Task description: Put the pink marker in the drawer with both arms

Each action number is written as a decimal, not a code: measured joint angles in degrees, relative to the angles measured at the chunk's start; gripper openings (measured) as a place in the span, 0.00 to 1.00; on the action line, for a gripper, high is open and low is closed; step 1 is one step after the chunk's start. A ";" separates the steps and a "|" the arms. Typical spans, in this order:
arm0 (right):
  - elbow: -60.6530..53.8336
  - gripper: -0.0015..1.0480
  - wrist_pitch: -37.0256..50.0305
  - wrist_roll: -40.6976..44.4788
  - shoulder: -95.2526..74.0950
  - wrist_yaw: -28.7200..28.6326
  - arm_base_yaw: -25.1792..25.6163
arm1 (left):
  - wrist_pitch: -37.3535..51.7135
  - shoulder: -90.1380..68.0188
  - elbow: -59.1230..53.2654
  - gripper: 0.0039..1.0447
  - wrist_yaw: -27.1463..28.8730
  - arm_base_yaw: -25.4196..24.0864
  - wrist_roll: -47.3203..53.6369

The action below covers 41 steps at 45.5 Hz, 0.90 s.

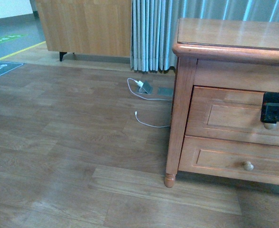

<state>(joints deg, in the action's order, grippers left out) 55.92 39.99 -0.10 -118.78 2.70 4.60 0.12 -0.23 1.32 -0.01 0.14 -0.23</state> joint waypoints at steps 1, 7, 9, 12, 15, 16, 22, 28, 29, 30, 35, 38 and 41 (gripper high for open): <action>-0.28 0.92 -0.09 0.15 0.42 -0.26 0.07 | 0.00 0.00 0.00 0.94 0.00 0.00 0.00; -6.14 0.92 -1.60 1.42 8.24 -3.32 1.18 | 0.00 0.00 0.00 0.94 0.00 0.00 0.00; -8.35 0.92 -2.43 1.57 10.80 -4.61 1.66 | 0.00 0.00 0.00 0.94 0.00 0.00 0.00; -12.17 0.92 -3.96 1.79 15.34 -6.86 2.64 | 0.00 0.00 0.00 0.94 0.00 0.00 0.00; -14.51 0.92 -5.25 1.79 18.53 -8.26 3.43 | 0.00 0.00 0.00 0.94 0.00 0.00 0.00; -15.43 0.92 -5.86 1.79 19.87 -8.83 3.76 | 0.00 -0.02 0.00 0.94 0.00 0.00 0.00; -20.06 0.92 -9.90 1.73 27.91 -12.68 5.75 | 0.00 0.00 0.00 0.94 0.00 0.00 0.00; -25.46 0.92 -17.33 1.84 40.28 -17.42 8.46 | 0.00 0.00 0.00 0.94 0.00 0.00 0.00; -26.38 0.92 -18.91 1.84 42.82 -18.43 9.07 | 0.00 -0.02 0.00 0.94 0.00 0.00 0.00; -26.95 0.92 -19.85 1.86 44.41 -19.06 9.49 | 0.00 0.00 0.00 0.94 0.00 0.00 0.00; -29.53 0.92 -24.55 1.86 52.59 -22.45 12.15 | 0.00 0.00 0.00 0.94 0.00 0.00 0.00; -30.77 0.92 -26.08 2.10 56.70 -24.06 13.99 | 0.00 0.00 0.00 0.94 0.00 0.00 0.00; -31.50 0.92 -28.33 2.03 60.30 -26.10 16.24 | 0.00 0.00 0.00 0.94 0.00 0.00 0.00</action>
<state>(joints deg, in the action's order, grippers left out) 24.43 11.66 1.93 -58.48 -23.40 20.84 0.12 -0.23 1.32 -0.01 0.14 -0.23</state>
